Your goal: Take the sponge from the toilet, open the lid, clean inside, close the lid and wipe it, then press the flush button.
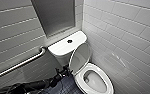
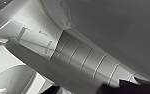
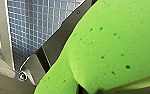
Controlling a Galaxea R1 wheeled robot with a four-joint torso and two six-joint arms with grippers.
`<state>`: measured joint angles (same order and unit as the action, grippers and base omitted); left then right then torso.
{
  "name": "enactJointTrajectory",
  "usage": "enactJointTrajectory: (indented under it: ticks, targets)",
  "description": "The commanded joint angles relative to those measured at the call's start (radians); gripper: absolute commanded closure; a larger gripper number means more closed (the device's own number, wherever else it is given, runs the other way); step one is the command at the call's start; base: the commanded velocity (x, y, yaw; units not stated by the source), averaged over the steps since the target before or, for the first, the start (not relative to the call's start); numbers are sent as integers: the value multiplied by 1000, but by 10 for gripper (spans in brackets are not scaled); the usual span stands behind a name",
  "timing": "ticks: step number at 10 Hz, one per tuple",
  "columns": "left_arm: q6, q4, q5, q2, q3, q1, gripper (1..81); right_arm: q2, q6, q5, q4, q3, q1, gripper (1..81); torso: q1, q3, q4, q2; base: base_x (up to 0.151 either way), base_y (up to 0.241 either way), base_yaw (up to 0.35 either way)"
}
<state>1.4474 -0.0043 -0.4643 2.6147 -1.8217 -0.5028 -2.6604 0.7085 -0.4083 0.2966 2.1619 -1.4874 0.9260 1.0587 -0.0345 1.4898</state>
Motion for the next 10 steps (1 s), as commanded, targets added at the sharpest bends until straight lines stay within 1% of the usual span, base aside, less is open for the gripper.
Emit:
enactJointTrajectory:
  ticks: [1,2,5,6,7,8,10]
  targets:
    - [-68,61,-40,-25,-22,157,10,14,2,49,26,-11,-12,811,0,0,0,0,0,0,0]
    - [-38,67,-40,-34,-57,161,10,15,2,49,24,-11,-20,811,0,0,0,0,0,0,0]
    - [-30,76,-40,-112,-90,119,10,17,2,49,27,-16,-17,811,0,0,0,0,0,0,0]
    - [-30,82,-54,-157,-62,94,10,17,2,49,27,-16,-17,811,0,0,0,0,0,0,0]
    - [-27,110,-79,-204,-21,60,10,17,2,49,27,-18,-14,811,0,0,1,0,0,0,0]
    - [-24,147,-85,-247,33,28,10,17,2,49,26,-18,-12,811,0,0,2,0,0,0,0]
    - [-19,262,-85,-304,131,-32,10,18,2,49,24,-21,-3,811,0,0,2,0,0,0,0]
